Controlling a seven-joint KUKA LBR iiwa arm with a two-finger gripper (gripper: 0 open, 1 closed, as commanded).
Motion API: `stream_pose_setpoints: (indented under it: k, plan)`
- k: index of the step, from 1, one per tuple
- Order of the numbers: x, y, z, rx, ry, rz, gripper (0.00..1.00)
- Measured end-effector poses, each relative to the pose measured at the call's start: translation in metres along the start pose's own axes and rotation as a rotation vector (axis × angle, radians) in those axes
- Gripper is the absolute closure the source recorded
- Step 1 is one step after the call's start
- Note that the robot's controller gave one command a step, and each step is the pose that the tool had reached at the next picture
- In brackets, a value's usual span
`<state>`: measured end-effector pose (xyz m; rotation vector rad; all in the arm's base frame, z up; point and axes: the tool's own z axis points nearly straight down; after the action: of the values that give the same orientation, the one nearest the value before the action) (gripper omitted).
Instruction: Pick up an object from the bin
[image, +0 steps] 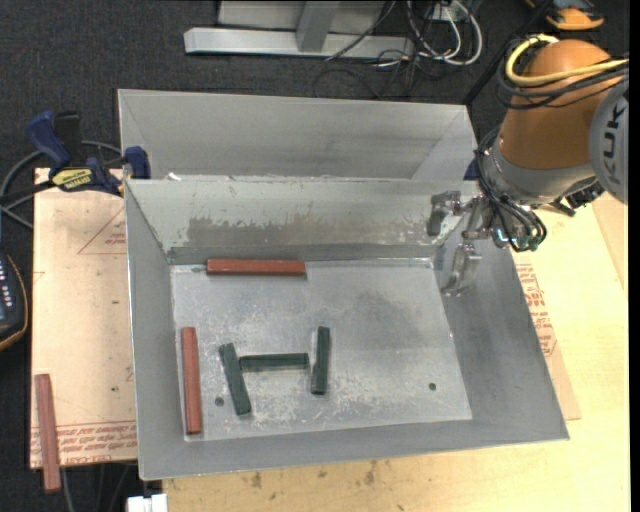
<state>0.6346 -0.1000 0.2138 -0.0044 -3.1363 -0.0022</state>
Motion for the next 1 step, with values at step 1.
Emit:
stream_pose_setpoints:
  k: [1]
  plan:
    - [0.0806, 0.0921, 0.0641, -0.003, 0.002, -0.159, 0.00]
